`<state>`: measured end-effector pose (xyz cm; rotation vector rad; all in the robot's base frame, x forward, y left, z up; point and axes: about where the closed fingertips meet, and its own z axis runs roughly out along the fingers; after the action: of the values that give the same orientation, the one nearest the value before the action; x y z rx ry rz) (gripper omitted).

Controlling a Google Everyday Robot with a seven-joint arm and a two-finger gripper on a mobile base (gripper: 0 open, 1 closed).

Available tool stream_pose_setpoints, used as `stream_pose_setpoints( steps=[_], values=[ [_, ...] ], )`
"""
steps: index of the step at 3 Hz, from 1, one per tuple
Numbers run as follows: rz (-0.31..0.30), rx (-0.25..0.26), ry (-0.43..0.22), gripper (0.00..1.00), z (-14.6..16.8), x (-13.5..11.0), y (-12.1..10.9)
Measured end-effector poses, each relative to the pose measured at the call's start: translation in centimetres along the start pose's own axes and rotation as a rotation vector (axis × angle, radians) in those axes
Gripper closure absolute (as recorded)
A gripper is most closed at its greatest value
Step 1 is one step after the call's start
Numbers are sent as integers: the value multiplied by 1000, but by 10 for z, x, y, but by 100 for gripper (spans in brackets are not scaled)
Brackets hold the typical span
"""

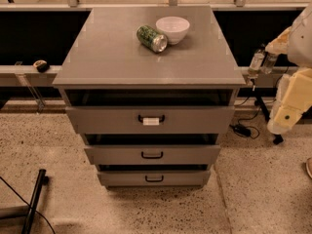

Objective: Open top drawer

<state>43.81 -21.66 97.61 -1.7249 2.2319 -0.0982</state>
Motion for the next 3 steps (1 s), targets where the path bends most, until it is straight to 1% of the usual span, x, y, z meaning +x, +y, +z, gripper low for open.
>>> stream_pose_setpoints(
  steps=[1,2,3],
  values=[
    [-3,0,-3,0,0,-1,0],
    [-17,-3,-85,0,-4,1,1],
    [-34,-11,-123,0,-7,-9,6]
  ],
)
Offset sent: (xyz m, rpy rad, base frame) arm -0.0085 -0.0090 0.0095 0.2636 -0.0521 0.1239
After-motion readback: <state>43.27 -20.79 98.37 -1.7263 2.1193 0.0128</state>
